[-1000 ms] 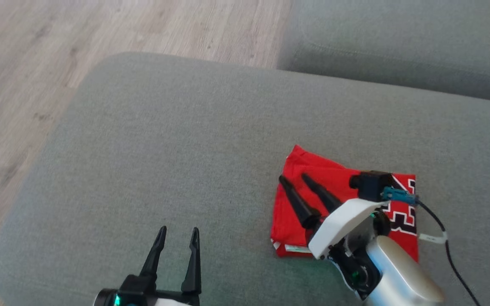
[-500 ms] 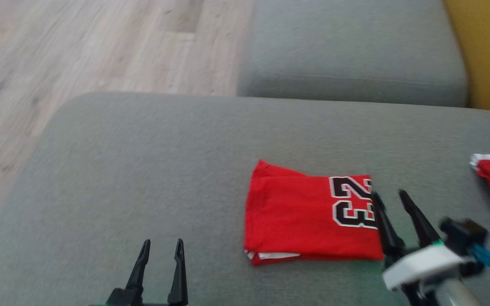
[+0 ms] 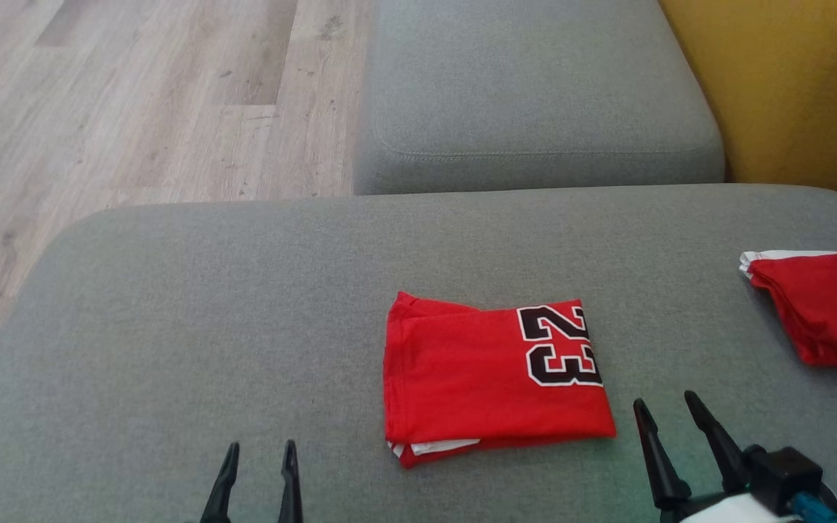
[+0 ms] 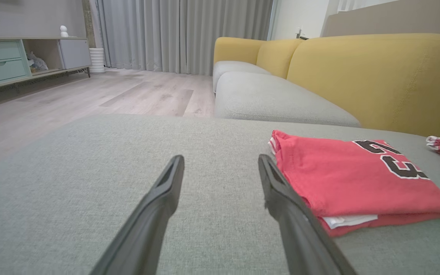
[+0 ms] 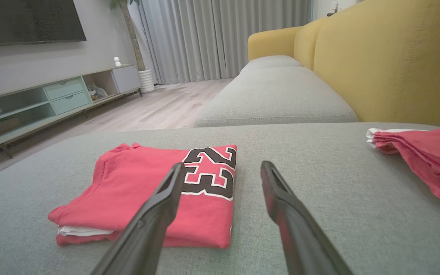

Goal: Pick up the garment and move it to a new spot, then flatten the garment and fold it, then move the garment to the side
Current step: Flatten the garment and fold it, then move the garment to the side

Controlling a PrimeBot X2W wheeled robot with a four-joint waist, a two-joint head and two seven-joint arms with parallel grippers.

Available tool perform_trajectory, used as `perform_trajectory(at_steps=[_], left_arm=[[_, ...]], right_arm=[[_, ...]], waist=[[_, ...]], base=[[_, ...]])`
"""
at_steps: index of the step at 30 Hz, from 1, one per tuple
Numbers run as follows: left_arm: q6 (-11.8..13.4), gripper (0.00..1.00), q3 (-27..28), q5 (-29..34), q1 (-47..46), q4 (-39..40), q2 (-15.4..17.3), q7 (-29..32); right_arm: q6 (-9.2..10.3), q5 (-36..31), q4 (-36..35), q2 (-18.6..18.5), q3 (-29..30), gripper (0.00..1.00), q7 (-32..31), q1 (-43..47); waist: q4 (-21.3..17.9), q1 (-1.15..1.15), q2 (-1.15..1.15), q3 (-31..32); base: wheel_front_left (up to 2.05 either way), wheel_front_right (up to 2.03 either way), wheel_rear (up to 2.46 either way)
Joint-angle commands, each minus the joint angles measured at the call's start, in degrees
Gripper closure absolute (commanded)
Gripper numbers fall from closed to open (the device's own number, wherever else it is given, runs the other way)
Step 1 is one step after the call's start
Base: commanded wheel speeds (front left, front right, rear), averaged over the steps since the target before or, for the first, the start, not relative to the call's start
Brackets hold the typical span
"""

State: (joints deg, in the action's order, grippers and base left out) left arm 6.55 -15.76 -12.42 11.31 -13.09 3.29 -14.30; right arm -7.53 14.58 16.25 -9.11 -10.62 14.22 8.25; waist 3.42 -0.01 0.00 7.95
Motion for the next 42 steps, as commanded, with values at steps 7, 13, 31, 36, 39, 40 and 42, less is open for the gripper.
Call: perform_trajectory(at_steps=[7,13,31,36,39,40,42], left_arm=[[0.2,0.0,2.93,0.8,-1.12,0.93,-0.41,-0.7],[0.64,0.0,3.2,0.95,-1.05,1.12,-0.41,-0.7],[2.14,0.0,3.15,0.81,-0.94,2.26,-0.41,-0.7],[1.93,0.0,3.24,-0.07,-1.16,2.82,-0.41,-0.7],[1.81,0.0,3.51,0.13,-1.31,3.66,-0.41,-0.7],[1.64,0.0,3.48,0.18,-1.43,3.86,-0.41,-0.7],[1.32,0.0,3.25,0.71,-1.64,4.15,-0.41,-0.7]], right_arm=[[0.04,-1.32,-2.45,1.41,0.46,0.0,0.77,-1.98],[0.04,-1.87,-2.31,2.17,1.06,0.0,0.77,-1.98],[0.04,-2.95,1.28,2.86,0.95,0.0,0.77,-1.93],[0.04,-2.57,4.97,3.0,0.57,0.0,0.77,-2.95],[0.04,-1.46,7.55,3.09,0.07,0.0,0.77,-4.86],[0.04,-1.18,8.67,3.08,0.08,0.0,0.77,-5.71],[0.04,-0.31,11.64,3.16,0.17,0.0,0.77,-7.65]], waist=[[-0.6,0.01,0.0,-0.08],[-0.86,0.01,0.0,0.25],[-1.18,0.01,0.0,0.05],[-0.9,0.01,0.0,-0.68],[-0.74,0.01,0.0,-1.64],[-0.63,0.01,0.0,-1.92],[-0.3,0.01,0.0,-2.34]], base=[[0.0,0.0,0.0],[0.0,0.0,0.0],[0.0,0.0,0.0],[0.0,0.0,0.0],[0.0,0.0,0.0],[0.0,0.0,0.0],[0.0,0.0,0.0]])
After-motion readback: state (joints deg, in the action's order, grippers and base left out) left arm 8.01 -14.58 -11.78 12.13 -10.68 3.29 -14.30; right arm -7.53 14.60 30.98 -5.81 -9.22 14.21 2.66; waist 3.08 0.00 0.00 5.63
